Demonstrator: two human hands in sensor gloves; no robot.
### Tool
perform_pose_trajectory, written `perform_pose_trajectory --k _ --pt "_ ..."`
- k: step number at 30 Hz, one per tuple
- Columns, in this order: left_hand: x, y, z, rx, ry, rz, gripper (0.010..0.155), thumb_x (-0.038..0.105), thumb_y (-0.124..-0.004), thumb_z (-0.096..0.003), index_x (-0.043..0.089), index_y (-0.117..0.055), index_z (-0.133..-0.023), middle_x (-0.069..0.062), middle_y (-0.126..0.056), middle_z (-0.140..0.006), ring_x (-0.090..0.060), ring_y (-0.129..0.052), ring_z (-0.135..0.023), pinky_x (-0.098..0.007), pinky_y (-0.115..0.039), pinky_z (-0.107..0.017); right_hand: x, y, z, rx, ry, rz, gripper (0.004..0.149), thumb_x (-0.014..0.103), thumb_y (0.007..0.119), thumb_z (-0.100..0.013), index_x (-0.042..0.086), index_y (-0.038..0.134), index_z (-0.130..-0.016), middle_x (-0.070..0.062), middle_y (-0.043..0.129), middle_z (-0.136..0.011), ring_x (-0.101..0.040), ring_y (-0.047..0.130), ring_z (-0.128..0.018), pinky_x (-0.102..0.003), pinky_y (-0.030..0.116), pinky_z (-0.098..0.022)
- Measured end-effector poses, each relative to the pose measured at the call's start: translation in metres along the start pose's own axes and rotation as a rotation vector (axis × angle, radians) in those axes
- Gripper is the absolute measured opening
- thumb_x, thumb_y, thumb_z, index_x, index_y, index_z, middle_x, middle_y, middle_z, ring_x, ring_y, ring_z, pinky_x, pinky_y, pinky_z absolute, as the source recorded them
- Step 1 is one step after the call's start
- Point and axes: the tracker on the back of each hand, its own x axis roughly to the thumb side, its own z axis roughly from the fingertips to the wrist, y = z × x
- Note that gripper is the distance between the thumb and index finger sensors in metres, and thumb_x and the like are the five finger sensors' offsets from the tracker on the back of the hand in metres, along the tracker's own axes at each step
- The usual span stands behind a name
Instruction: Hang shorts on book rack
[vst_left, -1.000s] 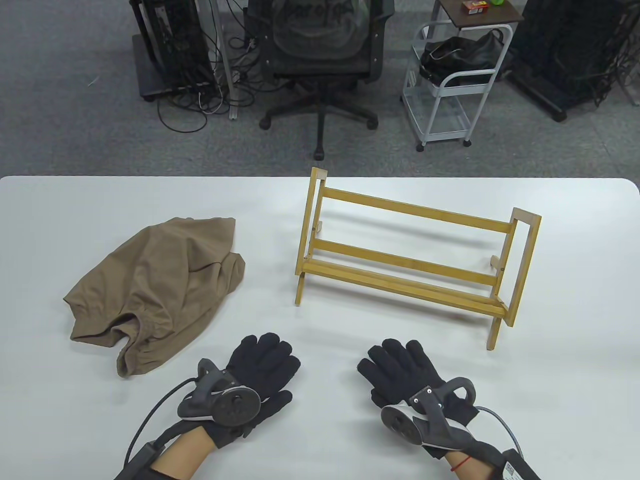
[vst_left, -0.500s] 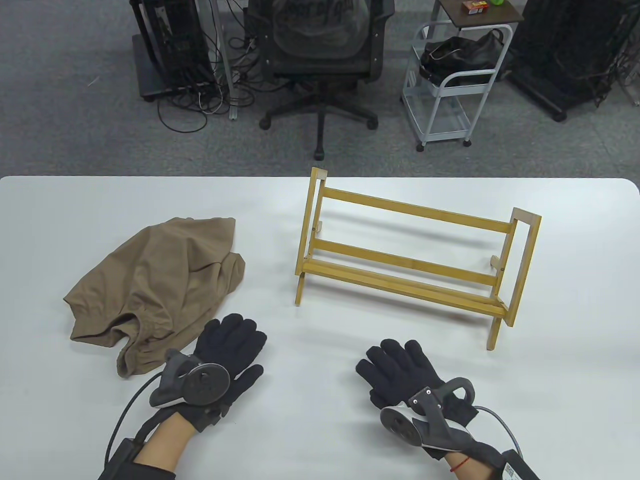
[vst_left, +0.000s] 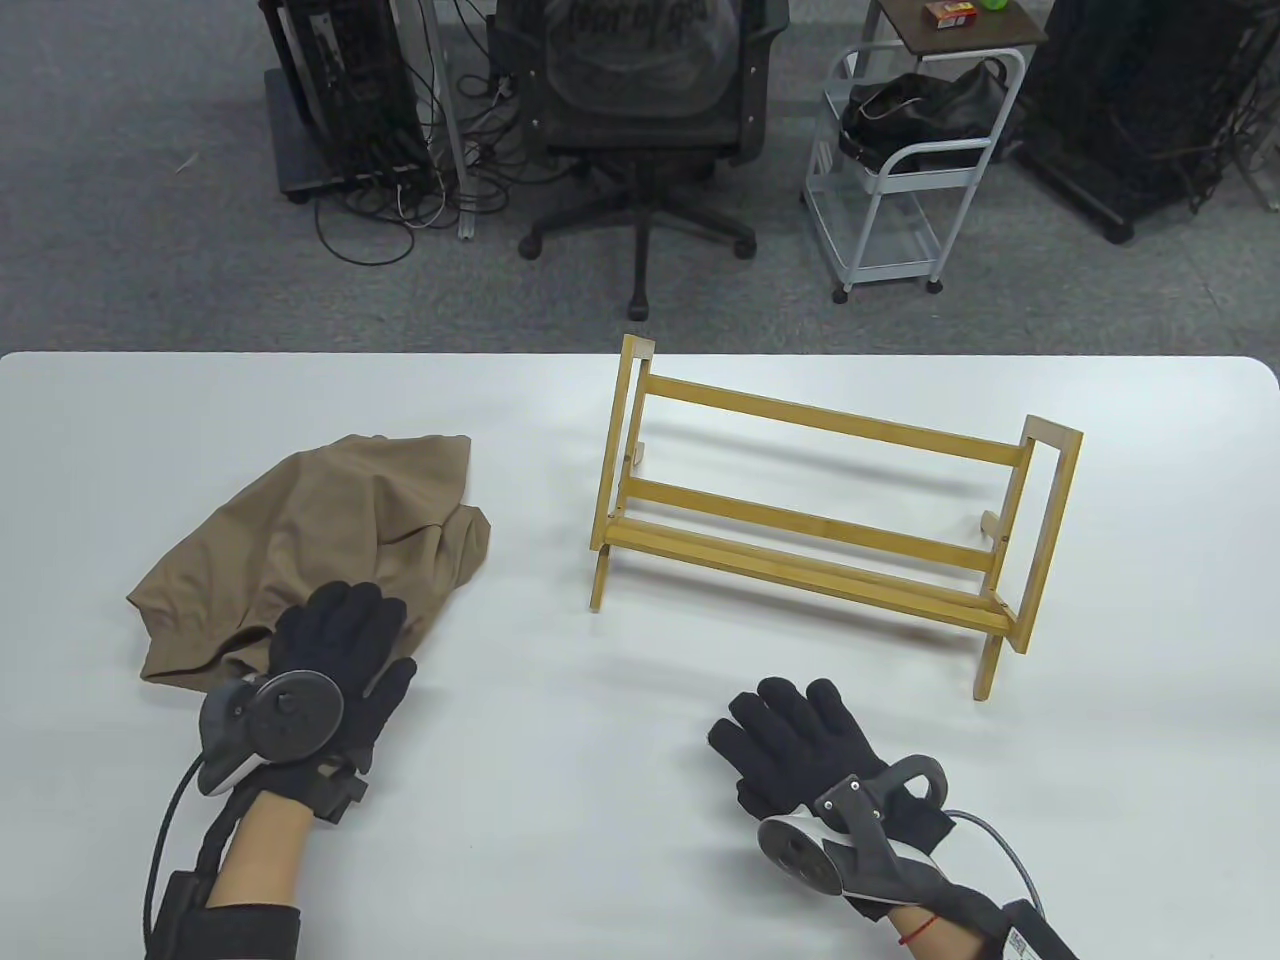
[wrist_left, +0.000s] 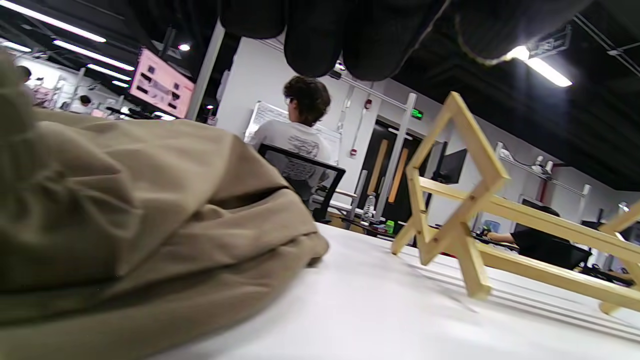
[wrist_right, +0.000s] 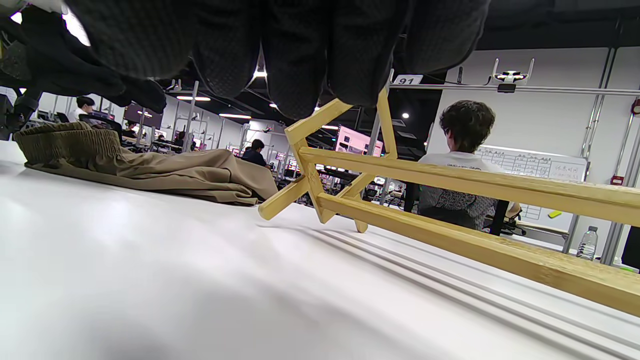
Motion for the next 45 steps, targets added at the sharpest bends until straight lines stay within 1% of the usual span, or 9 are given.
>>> perform_pose_trajectory --k 5,16,19,26,29,33,36,40,45 --pt "-0.031 0.006 0.001 0.021 0.089 -0.002 0.064 0.056 -0.068 -0.0464 0.026 -0.066 -0.103 -0.004 -0.062 -0.113 -0.041 -0.050 -0.108 -0.071 -0.037 -0.069 0.001 -0.001 0.001 -0.006 -0.002 0.009 0.056 0.055 0.066 -0.042 0.044 0.060 -0.097 0.009 0.066 -0.111 -0.022 0.065 -0.107 -0.049 0.055 -0.080" --pt "-0.092 -0.003 0.013 -0.095 0.326 -0.137 0.069 0.058 -0.070 -0.0459 0.028 -0.059 -0.107 -0.002 -0.052 -0.117 -0.048 -0.036 -0.108 -0.073 -0.034 -0.067 -0.005 -0.001 -0.001 -0.011 0.039 0.014 0.056 0.055 0.066 -0.042 0.043 0.061 -0.097 0.009 0.067 -0.110 -0.023 0.066 -0.106 -0.050 0.055 -0.079" --pt "-0.100 -0.007 0.014 -0.140 0.375 -0.138 0.072 0.060 -0.070 -0.0451 0.031 -0.055 -0.108 -0.001 -0.049 -0.119 -0.055 -0.034 -0.106 -0.076 -0.037 -0.065 -0.006 0.000 -0.001 -0.006 0.045 0.012 0.056 0.055 0.066 -0.042 0.043 0.061 -0.097 0.009 0.067 -0.110 -0.023 0.066 -0.106 -0.050 0.056 -0.079" --pt "-0.118 -0.022 0.012 -0.383 0.557 -0.130 0.084 0.069 -0.073 -0.0427 0.042 -0.032 -0.110 -0.006 -0.033 -0.121 -0.065 -0.033 -0.101 -0.079 -0.044 -0.061 -0.007 0.003 -0.003 0.018 0.055 0.016 0.056 0.055 0.066 -0.042 0.043 0.062 -0.097 0.008 0.069 -0.109 -0.023 0.067 -0.106 -0.051 0.056 -0.079" --pt "-0.122 -0.024 0.013 -0.392 0.584 -0.079 0.085 0.069 -0.076 -0.0423 0.043 -0.031 -0.110 -0.010 -0.046 -0.119 -0.063 -0.044 -0.100 -0.071 -0.059 -0.061 -0.007 0.005 -0.004 0.032 0.056 0.016 0.056 0.055 0.066 -0.042 0.043 0.062 -0.097 0.008 0.069 -0.109 -0.023 0.067 -0.106 -0.051 0.056 -0.079" --pt "-0.115 -0.023 0.010 -0.383 0.555 -0.209 0.083 0.060 -0.083 -0.0424 0.044 -0.036 -0.108 -0.009 -0.056 -0.115 -0.061 -0.058 -0.093 -0.057 -0.072 -0.057 -0.008 0.008 -0.005 0.052 0.057 0.012 0.056 0.055 0.066 -0.042 0.042 0.062 -0.097 0.008 0.069 -0.109 -0.023 0.068 -0.106 -0.051 0.056 -0.079" --pt "-0.109 -0.023 0.006 -0.363 0.513 -0.299 0.077 0.053 -0.085 -0.0425 0.045 -0.042 -0.106 -0.007 -0.066 -0.108 -0.056 -0.073 -0.081 -0.045 -0.080 -0.050 -0.008 0.008 -0.005 0.058 0.060 0.010 0.056 0.055 0.066 -0.042 0.042 0.063 -0.096 0.008 0.070 -0.109 -0.023 0.068 -0.105 -0.050 0.056 -0.079" --pt "-0.098 -0.024 0.000 -0.307 0.420 -0.355 0.070 0.040 -0.090 -0.0430 0.038 -0.053 -0.103 -0.008 -0.079 -0.091 -0.037 -0.091 -0.056 -0.029 -0.087 -0.034 -0.008 0.007 -0.005 0.049 0.063 0.016 0.056 0.055 0.066 -0.042 0.042 0.063 -0.096 0.008 0.070 -0.109 -0.023 0.069 -0.105 -0.051 0.057 -0.078" --pt "-0.089 -0.023 -0.002 -0.230 0.375 -0.364 0.062 0.029 -0.094 -0.0400 0.031 -0.068 -0.096 -0.012 -0.088 -0.077 -0.031 -0.099 -0.041 -0.027 -0.090 -0.022 -0.008 0.007 -0.004 0.036 0.065 0.017 0.055 0.055 0.066 -0.042 0.042 0.064 -0.096 0.008 0.070 -0.108 -0.023 0.070 -0.104 -0.051 0.057 -0.078"
